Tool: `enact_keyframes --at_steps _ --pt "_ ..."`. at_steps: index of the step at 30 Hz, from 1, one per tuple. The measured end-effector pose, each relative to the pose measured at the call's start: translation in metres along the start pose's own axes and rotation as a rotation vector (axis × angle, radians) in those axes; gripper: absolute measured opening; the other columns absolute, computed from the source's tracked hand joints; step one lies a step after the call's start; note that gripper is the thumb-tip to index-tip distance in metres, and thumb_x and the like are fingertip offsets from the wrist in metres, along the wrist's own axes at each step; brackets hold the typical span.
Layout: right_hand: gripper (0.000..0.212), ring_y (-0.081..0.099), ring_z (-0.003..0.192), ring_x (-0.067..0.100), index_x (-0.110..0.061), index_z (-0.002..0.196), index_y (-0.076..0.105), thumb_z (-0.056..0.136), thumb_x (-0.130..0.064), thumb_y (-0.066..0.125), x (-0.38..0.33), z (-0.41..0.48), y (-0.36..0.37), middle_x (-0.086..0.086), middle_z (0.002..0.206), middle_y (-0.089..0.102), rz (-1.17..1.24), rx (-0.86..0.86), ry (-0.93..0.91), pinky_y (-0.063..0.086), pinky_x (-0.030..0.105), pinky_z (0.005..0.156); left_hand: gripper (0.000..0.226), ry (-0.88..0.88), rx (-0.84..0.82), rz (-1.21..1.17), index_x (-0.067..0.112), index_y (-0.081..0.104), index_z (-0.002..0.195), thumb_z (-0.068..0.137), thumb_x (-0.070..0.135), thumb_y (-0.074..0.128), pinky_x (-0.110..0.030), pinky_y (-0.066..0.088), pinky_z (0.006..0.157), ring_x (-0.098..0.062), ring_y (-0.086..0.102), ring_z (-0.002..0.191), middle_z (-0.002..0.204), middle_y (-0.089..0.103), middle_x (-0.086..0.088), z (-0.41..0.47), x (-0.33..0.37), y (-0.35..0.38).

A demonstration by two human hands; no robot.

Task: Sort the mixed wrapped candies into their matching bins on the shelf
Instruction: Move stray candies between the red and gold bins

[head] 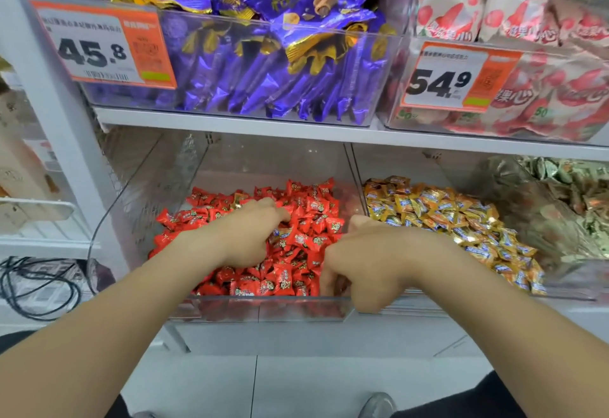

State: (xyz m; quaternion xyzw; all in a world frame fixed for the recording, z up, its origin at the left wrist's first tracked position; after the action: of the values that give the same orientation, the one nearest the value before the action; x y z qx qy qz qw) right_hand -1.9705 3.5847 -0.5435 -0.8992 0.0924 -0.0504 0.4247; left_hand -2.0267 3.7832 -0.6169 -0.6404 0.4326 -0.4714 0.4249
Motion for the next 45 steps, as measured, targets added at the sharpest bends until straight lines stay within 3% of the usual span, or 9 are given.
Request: enact_keyframes --at_steps 7,10,13,17,19,24,33,40,45 --pt "0.038 0.066 0.083 0.004 -0.039 0.109 0.075 0.077 -0.02 0.082 0.009 -0.005 0.005 -0.019 0.092 0.076 0.199 0.138 -0.035 0.043 0.035 0.101 0.076 -0.015 -0.005 -0.013 0.019 0.045 0.155 0.084 -0.006 0.057 -0.039 0.042 0.114 -0.025 0.043 0.138 0.137 0.046 -0.003 -0.005 -0.005 -0.005" --pt "0.026 0.07 0.077 0.013 -0.035 0.106 0.08 0.084 -0.023 0.087 0.017 -0.009 0.005 -0.013 0.091 0.077 0.503 0.314 -0.132 0.058 0.035 0.075 0.075 -0.013 -0.008 -0.023 0.021 0.047 0.153 0.083 0.0 0.063 -0.037 0.039 0.117 -0.024 0.039 0.144 0.146 0.045 -0.003 -0.009 -0.003 -0.007" --pt "0.02 0.059 0.063 0.011 -0.031 0.103 0.081 0.091 -0.015 0.077 0.019 -0.011 0.0 -0.013 0.084 0.075 0.597 0.557 -0.151 0.049 0.025 0.061 0.061 -0.02 0.009 -0.065 0.024 0.052 0.145 0.087 0.018 0.068 -0.028 0.042 0.105 -0.02 0.049 0.132 0.137 0.057 0.003 -0.011 -0.002 -0.011" --pt "0.025 0.055 0.066 -0.001 -0.035 0.104 0.08 0.09 -0.018 0.066 0.013 0.0 -0.003 -0.041 0.072 0.061 0.448 0.759 -0.008 0.046 0.02 0.086 0.044 -0.003 0.08 -0.143 0.035 0.063 0.128 0.086 0.048 0.07 -0.041 0.053 0.097 -0.015 0.059 0.109 0.108 0.07 0.009 -0.006 -0.009 -0.012" --pt "0.029 0.055 0.071 -0.002 -0.034 0.11 0.08 0.093 -0.018 0.063 0.012 0.009 -0.006 -0.031 0.075 0.067 0.409 0.799 0.038 0.047 0.029 0.101 0.046 0.018 0.075 -0.102 0.035 0.065 0.132 0.089 0.049 0.074 -0.039 0.05 0.1 -0.017 0.058 0.113 0.111 0.069 0.012 -0.005 -0.007 -0.012" --pt "0.043 0.06 0.108 0.023 -0.026 0.122 0.075 0.096 -0.006 0.048 0.011 0.038 -0.017 0.002 0.111 0.061 0.348 0.756 0.071 0.05 0.04 0.099 0.037 0.032 0.097 -0.154 0.034 0.069 0.123 0.089 0.027 0.079 -0.031 0.05 0.093 -0.014 0.058 0.105 0.103 0.068 0.011 -0.005 -0.008 -0.016" --pt "0.04 0.064 0.116 0.023 -0.021 0.129 0.072 0.093 -0.008 0.061 0.011 0.095 -0.02 0.004 0.12 0.073 0.272 0.518 0.084 0.055 0.036 0.099 0.022 -0.007 0.137 -0.141 0.035 0.073 0.091 0.084 0.014 0.072 -0.03 0.054 0.09 -0.008 0.064 0.1 0.101 0.071 0.013 -0.025 -0.035 -0.027" --pt "0.013 0.048 0.067 0.025 -0.004 0.078 0.061 0.087 -0.012 0.056 0.016 0.086 -0.025 0.004 0.066 0.052 0.263 0.515 0.14 0.055 0.041 0.073 0.025 -0.051 0.208 -0.196 0.03 0.069 0.092 0.084 0.007 0.061 -0.029 0.055 0.072 -0.006 0.065 0.079 0.083 0.07 0.009 -0.037 -0.048 -0.033" --pt "0.043 0.055 0.068 0.025 -0.007 0.074 0.053 0.104 -0.034 0.041 0.019 0.065 -0.044 0.007 0.071 0.06 0.603 0.674 0.286 0.044 0.038 0.066 0.018 -0.064 0.272 -0.218 0.017 0.059 0.094 0.095 0.009 0.044 -0.037 0.046 0.077 -0.021 0.057 0.089 0.088 0.059 0.005 -0.025 -0.054 -0.039"
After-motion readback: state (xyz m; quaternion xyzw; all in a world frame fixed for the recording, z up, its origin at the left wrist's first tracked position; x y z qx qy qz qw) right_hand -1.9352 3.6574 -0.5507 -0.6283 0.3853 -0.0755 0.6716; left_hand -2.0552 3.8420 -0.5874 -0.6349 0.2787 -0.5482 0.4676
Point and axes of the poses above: each hand's wrist, its own z-axis towards the middle knuckle, its own y-axis out of the palm, x = y × z, the point moved 2 cm from there along z, towards the middle knuckle
